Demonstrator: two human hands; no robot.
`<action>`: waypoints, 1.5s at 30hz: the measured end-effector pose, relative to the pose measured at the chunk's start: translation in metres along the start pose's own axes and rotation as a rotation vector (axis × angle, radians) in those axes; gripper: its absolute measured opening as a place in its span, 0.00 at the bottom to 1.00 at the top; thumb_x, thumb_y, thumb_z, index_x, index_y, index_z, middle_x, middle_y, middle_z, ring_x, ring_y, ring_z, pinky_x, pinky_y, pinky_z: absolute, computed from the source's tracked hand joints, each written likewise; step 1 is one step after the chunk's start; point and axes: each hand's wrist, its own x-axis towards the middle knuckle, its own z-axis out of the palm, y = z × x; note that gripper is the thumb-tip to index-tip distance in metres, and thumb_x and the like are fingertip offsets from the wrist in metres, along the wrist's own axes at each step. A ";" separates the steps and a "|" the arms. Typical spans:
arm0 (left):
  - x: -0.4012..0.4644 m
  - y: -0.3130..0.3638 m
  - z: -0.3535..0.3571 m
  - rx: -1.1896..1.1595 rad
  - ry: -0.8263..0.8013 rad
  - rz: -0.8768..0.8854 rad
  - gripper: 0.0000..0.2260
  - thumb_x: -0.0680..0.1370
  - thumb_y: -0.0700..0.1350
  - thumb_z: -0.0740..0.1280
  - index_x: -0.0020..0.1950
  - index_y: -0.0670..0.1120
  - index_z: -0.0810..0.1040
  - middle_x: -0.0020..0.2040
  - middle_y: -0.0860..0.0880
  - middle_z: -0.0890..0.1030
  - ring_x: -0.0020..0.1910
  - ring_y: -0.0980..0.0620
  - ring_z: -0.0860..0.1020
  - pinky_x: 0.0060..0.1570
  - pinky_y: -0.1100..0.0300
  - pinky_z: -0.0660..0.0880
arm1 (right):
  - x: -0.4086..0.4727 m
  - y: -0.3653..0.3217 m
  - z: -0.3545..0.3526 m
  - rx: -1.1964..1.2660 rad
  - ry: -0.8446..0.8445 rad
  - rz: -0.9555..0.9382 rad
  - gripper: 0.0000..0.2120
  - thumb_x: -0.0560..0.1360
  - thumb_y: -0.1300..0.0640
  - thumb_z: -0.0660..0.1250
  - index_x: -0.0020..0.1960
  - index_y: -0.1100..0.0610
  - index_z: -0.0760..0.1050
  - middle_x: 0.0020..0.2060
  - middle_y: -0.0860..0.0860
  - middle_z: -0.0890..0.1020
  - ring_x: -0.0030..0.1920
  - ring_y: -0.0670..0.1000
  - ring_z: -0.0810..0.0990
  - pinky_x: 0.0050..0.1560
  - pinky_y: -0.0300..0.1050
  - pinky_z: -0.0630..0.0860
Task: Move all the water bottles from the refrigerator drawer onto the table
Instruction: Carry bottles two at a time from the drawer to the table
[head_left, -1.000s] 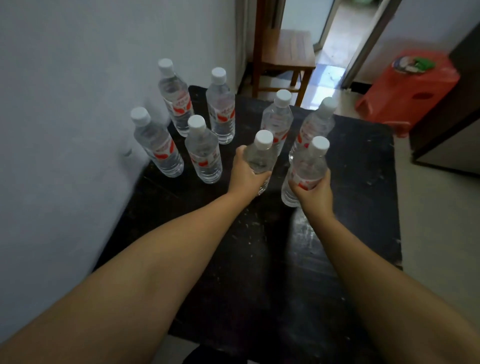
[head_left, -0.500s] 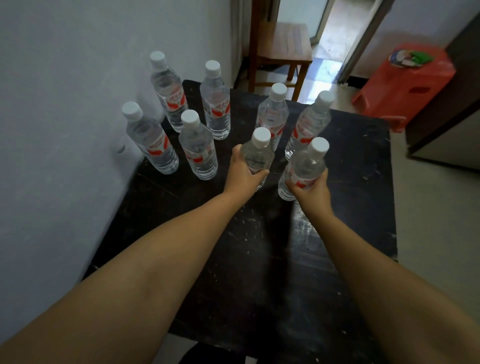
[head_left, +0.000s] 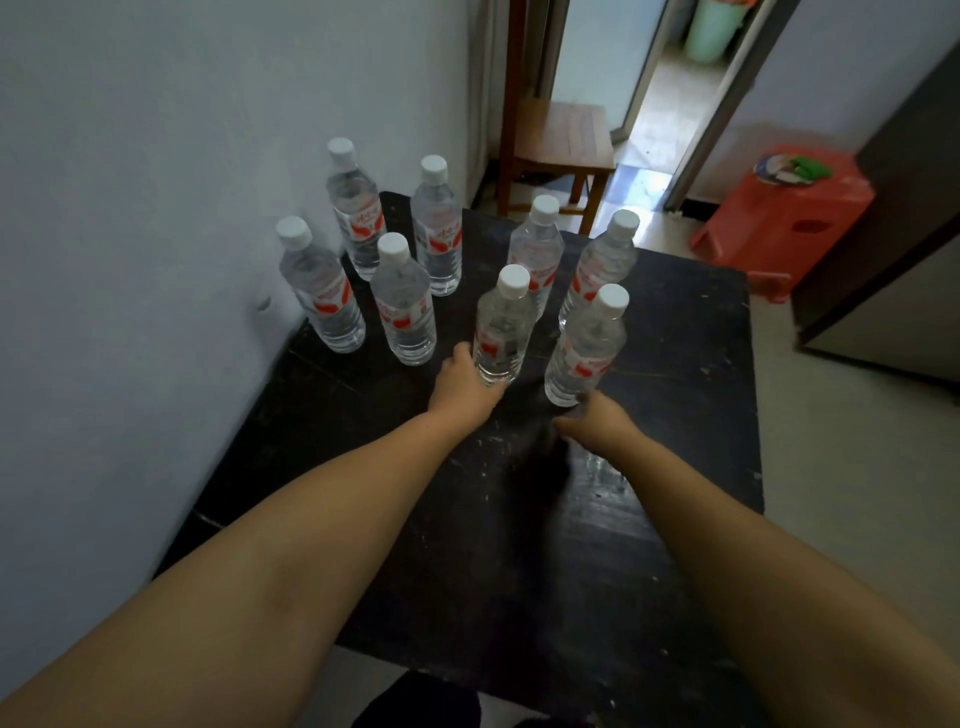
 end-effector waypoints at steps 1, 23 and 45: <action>-0.003 -0.005 0.000 0.066 -0.057 -0.019 0.27 0.75 0.48 0.69 0.71 0.44 0.63 0.65 0.40 0.74 0.62 0.43 0.75 0.63 0.49 0.73 | -0.006 -0.005 0.002 -0.070 0.017 -0.027 0.25 0.73 0.54 0.70 0.68 0.59 0.71 0.62 0.57 0.77 0.62 0.57 0.76 0.59 0.46 0.73; -0.247 -0.121 0.065 0.277 0.130 -0.426 0.04 0.80 0.44 0.60 0.49 0.45 0.73 0.41 0.50 0.73 0.46 0.49 0.74 0.37 0.59 0.70 | -0.132 0.018 0.082 -1.006 -0.433 -0.719 0.18 0.77 0.55 0.63 0.66 0.57 0.69 0.61 0.57 0.73 0.61 0.59 0.74 0.59 0.53 0.74; -0.544 -0.179 0.196 -0.114 0.567 -0.953 0.11 0.76 0.43 0.62 0.57 0.42 0.77 0.58 0.41 0.79 0.55 0.42 0.78 0.52 0.56 0.73 | -0.349 0.096 0.176 -1.394 -0.665 -1.283 0.20 0.80 0.54 0.59 0.71 0.59 0.67 0.68 0.57 0.72 0.66 0.59 0.72 0.65 0.53 0.71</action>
